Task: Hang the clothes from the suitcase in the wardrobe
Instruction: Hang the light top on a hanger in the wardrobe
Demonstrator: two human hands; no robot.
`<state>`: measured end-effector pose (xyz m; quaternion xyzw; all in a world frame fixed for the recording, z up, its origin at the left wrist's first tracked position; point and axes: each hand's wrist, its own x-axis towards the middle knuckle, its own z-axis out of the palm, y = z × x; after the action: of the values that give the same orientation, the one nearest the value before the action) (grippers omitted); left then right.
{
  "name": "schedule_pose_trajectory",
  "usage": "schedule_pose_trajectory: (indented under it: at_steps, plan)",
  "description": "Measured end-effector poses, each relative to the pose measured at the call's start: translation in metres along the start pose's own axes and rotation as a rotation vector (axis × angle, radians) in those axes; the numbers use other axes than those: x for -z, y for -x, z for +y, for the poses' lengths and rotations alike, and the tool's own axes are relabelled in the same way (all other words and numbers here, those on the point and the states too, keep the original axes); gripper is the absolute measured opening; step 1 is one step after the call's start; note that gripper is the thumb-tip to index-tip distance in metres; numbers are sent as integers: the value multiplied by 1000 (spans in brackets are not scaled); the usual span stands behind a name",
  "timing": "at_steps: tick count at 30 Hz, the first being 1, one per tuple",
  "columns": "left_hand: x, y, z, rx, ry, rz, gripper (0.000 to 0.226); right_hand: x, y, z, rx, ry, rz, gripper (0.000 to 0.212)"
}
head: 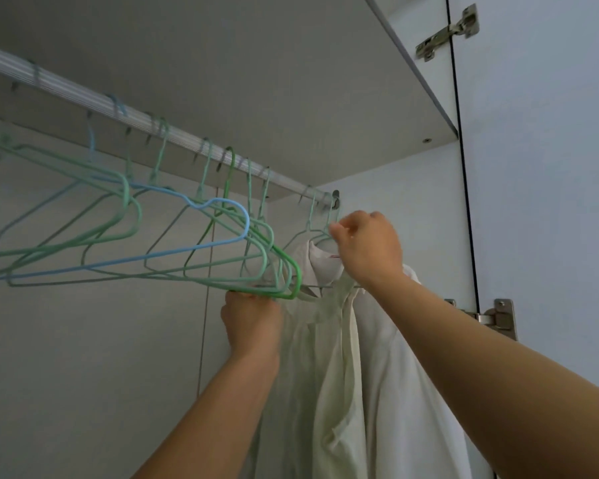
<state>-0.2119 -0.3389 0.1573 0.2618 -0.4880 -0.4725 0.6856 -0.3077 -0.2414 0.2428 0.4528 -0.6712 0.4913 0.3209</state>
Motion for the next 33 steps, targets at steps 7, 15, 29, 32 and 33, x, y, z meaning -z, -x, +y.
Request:
schedule_pose_trajectory:
  at_steps: [7,15,29,32,33]
  plan:
    - [-11,15,13,-23,52,25,16,-21,11,-55,-245,-621,-556,19]
    - [-10,38,22,-111,-6,-40,28,-13,21,-53,-344,-730,-618,33]
    - [-20,56,24,-419,-171,-78,25,1,27,-20,-464,-831,-580,22]
    - [-22,53,21,-391,-242,-45,24,1,28,-19,-460,-809,-577,24]
    - [-22,51,20,-379,-257,-35,25,2,30,-19,-451,-791,-572,23]
